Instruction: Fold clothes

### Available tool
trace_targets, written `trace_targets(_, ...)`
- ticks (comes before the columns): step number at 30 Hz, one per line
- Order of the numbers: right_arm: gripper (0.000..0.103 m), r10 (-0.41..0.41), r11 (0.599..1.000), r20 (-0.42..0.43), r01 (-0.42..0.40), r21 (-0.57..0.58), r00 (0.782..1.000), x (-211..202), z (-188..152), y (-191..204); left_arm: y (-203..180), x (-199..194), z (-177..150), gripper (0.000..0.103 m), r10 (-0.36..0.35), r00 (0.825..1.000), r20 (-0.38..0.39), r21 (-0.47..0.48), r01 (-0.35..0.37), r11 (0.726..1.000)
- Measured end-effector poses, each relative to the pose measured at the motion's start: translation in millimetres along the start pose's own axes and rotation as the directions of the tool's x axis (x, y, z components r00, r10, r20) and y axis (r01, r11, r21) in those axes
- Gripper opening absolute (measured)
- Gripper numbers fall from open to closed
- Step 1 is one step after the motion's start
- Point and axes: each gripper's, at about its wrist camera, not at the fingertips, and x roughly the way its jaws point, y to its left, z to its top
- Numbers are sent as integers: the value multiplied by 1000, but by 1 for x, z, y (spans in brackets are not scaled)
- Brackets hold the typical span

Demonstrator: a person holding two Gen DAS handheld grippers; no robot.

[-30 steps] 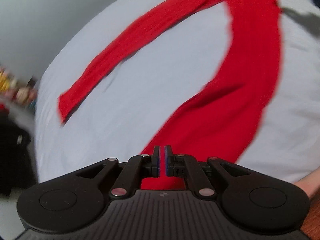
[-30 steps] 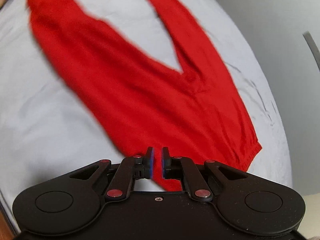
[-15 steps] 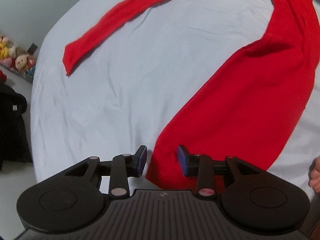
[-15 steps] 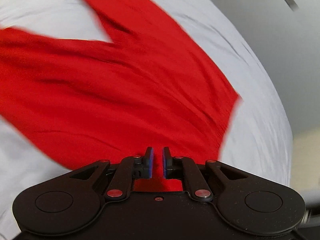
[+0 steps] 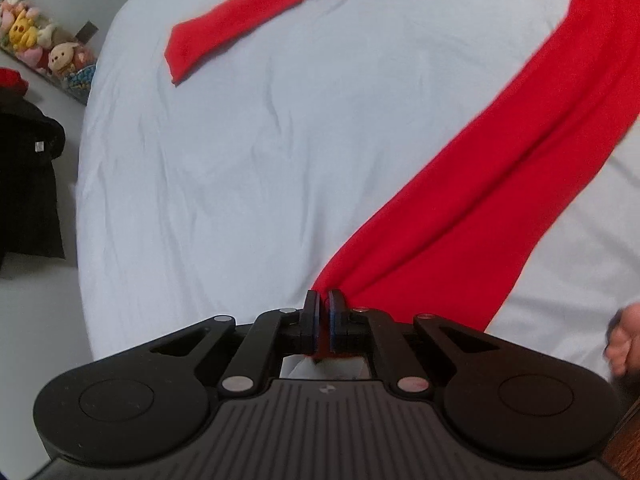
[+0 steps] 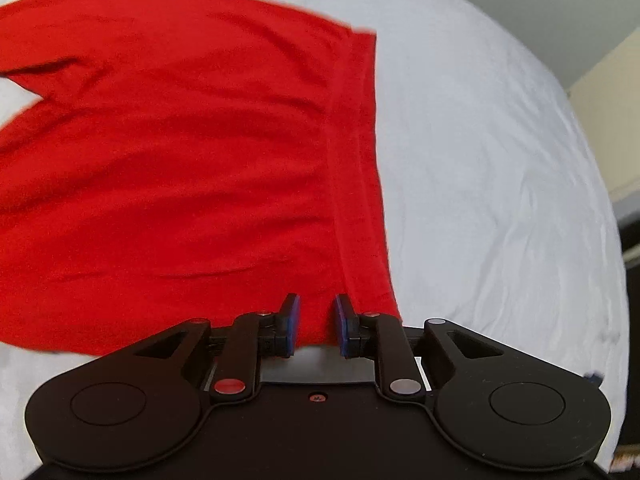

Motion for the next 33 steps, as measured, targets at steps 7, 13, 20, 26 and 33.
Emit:
trace_targets(7,17,1,999,1,-1,50,1000,-1,-3,-5,-6,5,1,26,89,994,-64,14,-88,996)
trace_targets(13,23,-20,994,54,14,106,998,-35,-6,-13,5,-18,-1,38,144,989,-20,-65,-146,987)
trace_targets(20,27,7,993,98,-18,116,995,-65,-9,-7,13,-48,-14,38,223,974,-26,-147,-225,963)
trace_targets(26,29,21,992,121,-35,117,992,-88,-16,-1,12,-65,-24,37,-16,998,60,-198,27,980)
trace_targets(33,30,21,997,113,-28,65,993,-95,-25,15,28,-40,-28,36,-53,998,30,-391,61,919)
